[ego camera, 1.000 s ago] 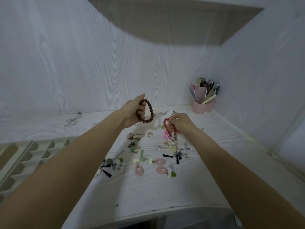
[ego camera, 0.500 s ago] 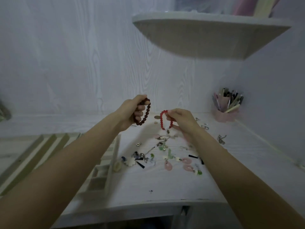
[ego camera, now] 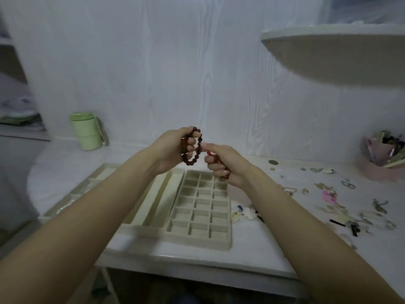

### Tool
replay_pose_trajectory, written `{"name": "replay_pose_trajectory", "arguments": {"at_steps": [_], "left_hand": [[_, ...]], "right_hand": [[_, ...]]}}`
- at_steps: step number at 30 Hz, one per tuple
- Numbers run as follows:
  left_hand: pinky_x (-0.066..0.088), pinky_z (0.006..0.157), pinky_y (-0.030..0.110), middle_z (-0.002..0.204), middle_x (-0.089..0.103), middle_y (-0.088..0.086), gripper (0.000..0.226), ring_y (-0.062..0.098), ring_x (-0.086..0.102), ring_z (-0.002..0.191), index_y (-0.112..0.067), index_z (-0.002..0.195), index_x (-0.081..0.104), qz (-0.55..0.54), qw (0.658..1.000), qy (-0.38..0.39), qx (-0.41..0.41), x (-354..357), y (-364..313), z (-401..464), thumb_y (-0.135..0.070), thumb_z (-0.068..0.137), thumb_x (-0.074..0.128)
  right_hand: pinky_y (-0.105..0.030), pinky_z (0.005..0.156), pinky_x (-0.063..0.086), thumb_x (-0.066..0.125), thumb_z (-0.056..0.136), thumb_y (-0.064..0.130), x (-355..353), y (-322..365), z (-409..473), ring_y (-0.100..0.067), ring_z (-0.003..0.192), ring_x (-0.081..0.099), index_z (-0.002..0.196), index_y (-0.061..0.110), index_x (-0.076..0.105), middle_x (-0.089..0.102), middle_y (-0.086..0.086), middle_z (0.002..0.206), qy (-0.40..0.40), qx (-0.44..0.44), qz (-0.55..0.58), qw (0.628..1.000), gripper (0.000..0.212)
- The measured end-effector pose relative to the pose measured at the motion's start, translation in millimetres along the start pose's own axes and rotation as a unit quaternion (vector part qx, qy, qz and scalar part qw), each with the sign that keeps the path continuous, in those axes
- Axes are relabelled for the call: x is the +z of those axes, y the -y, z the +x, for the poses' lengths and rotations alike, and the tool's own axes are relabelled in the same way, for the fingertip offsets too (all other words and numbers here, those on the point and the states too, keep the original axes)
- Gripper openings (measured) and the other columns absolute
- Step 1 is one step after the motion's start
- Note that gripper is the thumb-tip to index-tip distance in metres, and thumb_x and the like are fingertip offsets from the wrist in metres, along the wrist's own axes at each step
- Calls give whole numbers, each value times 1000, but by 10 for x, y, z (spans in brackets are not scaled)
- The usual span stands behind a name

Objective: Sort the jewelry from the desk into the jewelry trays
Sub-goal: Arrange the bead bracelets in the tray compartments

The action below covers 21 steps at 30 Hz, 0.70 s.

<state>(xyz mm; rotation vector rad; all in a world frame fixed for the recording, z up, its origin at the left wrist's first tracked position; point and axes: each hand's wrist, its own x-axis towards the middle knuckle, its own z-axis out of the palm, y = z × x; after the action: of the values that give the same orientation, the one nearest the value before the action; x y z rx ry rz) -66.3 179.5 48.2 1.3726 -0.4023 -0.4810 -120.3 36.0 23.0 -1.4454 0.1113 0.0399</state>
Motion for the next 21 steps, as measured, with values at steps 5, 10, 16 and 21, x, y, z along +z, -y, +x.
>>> {"name": "replay_pose_trajectory", "arguments": {"at_steps": [5, 10, 16, 21], "left_hand": [[44, 50, 18, 61, 48, -3, 26, 9, 46, 53, -9, 84, 60, -18, 997, -75, -11, -676, 0, -181, -24, 99, 45], [56, 70, 25, 80, 60, 5, 18, 13, 62, 64, -6, 87, 63, 118, 980, -162, -16, -1304, 80, -341, -15, 96, 51], [57, 63, 30, 79, 65, 13, 11, 17, 64, 58, -7, 80, 56, 232, 940, -249, -9, -1825, 251, -468, -3, 88, 60], [47, 47, 20, 76, 67, 6, 13, 14, 59, 61, -11, 71, 64, 428, 868, -244, -60, -2055, 434, -439, -12, 83, 68]], "right_hand": [[-13, 31, 18, 58, 94, 16, 587, -137, 319, -2, 39, 27, 81, 14, 56, 50, 0, 72, 15, -24, -98, 995, 13], [-14, 32, 20, 56, 94, 17, 1035, -264, 611, -3, 36, 37, 81, 13, 58, 66, -8, 87, 6, -16, -149, 989, 15], [-14, 35, 23, 58, 92, 15, 1459, -451, 830, -11, 43, 37, 89, 4, 65, 67, -10, 81, 6, -26, -260, 965, 13], [-23, 47, 34, 63, 88, 17, 1687, -611, 1021, -16, 54, 45, 94, -9, 67, 63, -13, 77, -24, -50, -417, 907, 28]]}}
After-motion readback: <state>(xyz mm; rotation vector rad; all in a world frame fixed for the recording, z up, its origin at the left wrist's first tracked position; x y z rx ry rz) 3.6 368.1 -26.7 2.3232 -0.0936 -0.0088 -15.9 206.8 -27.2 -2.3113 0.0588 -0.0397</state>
